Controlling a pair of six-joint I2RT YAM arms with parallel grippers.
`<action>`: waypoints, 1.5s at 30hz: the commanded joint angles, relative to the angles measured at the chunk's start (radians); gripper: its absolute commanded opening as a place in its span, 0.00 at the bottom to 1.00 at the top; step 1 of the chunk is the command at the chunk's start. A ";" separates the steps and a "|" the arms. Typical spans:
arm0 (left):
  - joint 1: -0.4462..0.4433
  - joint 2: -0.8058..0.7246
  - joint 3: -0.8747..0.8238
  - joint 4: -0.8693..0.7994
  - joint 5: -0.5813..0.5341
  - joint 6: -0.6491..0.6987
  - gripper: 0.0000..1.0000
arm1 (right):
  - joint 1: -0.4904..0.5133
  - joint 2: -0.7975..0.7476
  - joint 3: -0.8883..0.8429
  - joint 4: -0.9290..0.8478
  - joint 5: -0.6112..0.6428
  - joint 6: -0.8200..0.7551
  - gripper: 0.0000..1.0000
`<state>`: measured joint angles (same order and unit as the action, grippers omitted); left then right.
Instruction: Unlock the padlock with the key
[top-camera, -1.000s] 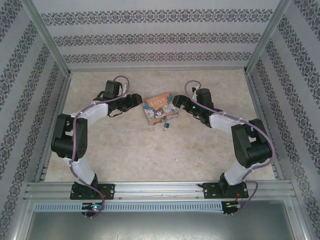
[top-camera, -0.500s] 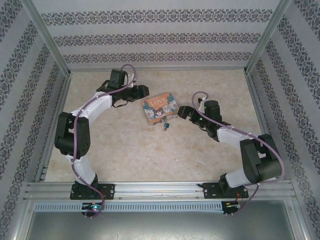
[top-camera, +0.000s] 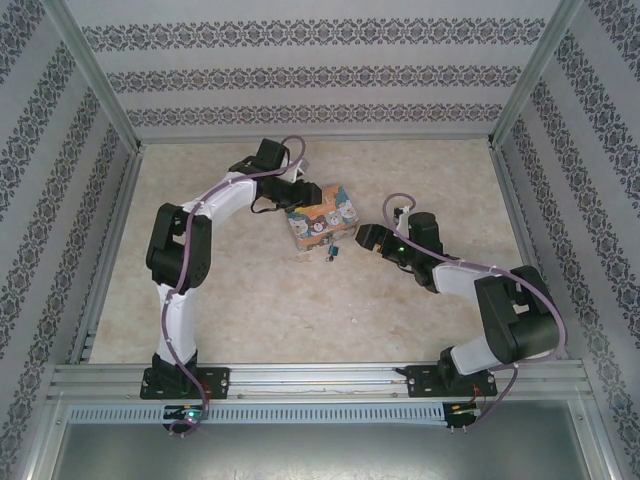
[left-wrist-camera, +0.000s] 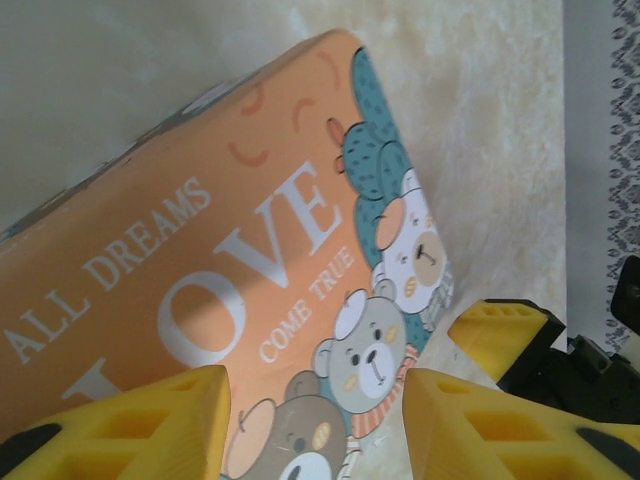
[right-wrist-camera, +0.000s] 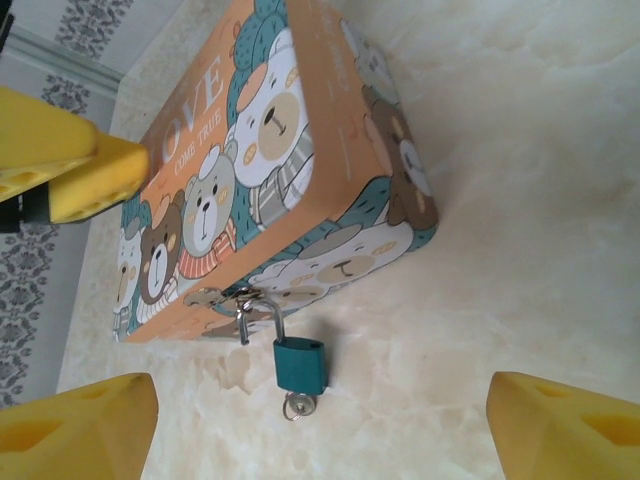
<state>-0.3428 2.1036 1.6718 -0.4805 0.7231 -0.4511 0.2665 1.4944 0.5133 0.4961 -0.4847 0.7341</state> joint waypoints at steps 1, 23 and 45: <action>-0.013 0.023 0.037 -0.085 0.008 0.037 0.48 | 0.026 0.054 0.026 0.072 -0.055 0.011 0.82; -0.012 0.053 0.033 -0.166 -0.041 0.077 0.47 | 0.107 0.308 0.144 0.223 -0.152 0.025 0.65; -0.012 0.067 0.052 -0.191 -0.051 0.086 0.46 | 0.137 0.467 0.209 0.405 -0.262 0.045 0.59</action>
<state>-0.3470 2.1315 1.7206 -0.5777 0.7155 -0.3923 0.3882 1.9350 0.7040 0.8288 -0.7006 0.7696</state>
